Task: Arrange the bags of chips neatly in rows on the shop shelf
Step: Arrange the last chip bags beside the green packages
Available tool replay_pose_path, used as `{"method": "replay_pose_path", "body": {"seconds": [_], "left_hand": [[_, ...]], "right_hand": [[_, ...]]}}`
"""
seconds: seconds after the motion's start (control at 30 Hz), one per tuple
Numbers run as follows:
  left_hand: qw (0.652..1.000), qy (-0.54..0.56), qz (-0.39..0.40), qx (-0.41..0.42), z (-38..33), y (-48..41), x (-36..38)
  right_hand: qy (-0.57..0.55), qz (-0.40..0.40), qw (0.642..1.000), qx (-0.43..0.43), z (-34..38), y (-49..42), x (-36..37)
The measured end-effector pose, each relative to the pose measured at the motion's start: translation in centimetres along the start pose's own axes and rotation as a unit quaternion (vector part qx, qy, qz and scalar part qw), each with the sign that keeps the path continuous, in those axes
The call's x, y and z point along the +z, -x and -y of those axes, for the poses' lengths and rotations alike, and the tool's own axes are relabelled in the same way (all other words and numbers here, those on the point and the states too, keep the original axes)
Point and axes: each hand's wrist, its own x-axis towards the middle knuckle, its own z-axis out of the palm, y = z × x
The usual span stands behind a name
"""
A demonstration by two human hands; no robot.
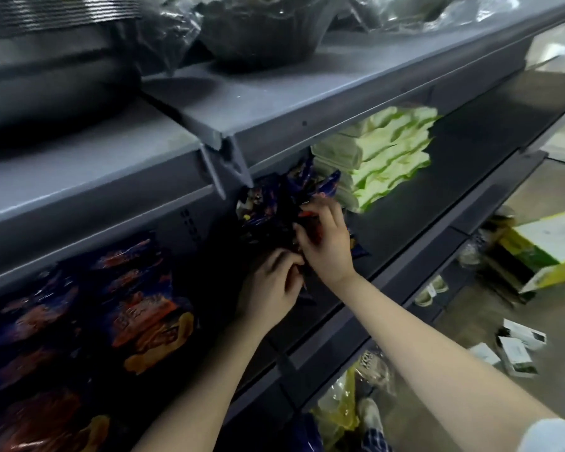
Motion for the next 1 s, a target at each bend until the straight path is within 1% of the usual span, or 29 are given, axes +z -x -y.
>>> {"method": "replay_pose_path", "body": {"seconds": [0.07,0.13,0.23,0.33,0.43,0.47,0.5,0.57,0.67,0.7,0.77,0.83,0.93,1.0], "left_hand": [[1.000,-0.001,0.026,0.017,-1.0,-1.8,1.3],[0.997,-0.027,0.068,0.030,-2.0,-3.4,2.7],[0.981,-0.107,0.164,0.008,-2.5,-5.4,4.8],[0.954,-0.166,0.245,-0.056,-2.4,-6.9,6.4],[0.932,-0.167,0.300,-0.114,-2.2,-8.0,7.6],[0.927,-0.166,0.314,-0.122,-2.1,-8.2,7.9],[0.923,-0.166,0.324,-0.125,-1.9,-8.4,8.1],[0.922,-0.167,0.327,-0.126,-1.7,-8.7,8.5],[0.931,-0.168,0.300,-0.124,-1.6,-8.9,8.9],[0.937,-0.156,0.286,-0.125,-1.5,-8.9,8.9],[0.952,-0.118,0.257,-0.120,-1.5,-9.0,8.7],[0.965,-0.088,0.228,-0.098,-1.5,-8.7,8.1],[0.980,-0.011,0.181,-0.077,-1.9,-8.0,6.5],[0.988,0.049,0.126,-0.079,-2.3,-7.9,4.7]], "right_hand": [[0.024,-0.010,0.999,0.020,-2.2,-0.1,-1.6],[0.037,-0.005,0.999,0.038,-4.0,-0.1,-3.0],[0.067,0.045,0.994,0.079,-6.7,-0.3,-4.3],[0.108,0.150,0.972,0.148,-9.1,-0.5,-5.0],[0.116,0.288,0.925,0.218,-9.9,-0.7,-5.4],[0.122,0.320,0.910,0.234,-10.0,-0.8,-5.4],[0.120,0.332,0.904,0.243,-10.0,-1.0,-5.4],[0.097,0.312,0.908,0.262,-9.9,-1.3,-5.2],[0.034,0.233,0.917,0.321,-10.2,-1.5,-5.0],[0.005,0.208,0.915,0.346,-10.3,-1.5,-5.0],[-0.063,0.173,0.899,0.398,-10.6,-1.7,-5.2],[-0.109,0.145,0.883,0.432,-10.8,-2.1,-5.5],[-0.126,0.133,0.888,0.422,-10.2,-3.4,-6.8],[-0.129,0.124,0.900,0.398,-9.3,-4.4,-8.2]]}}
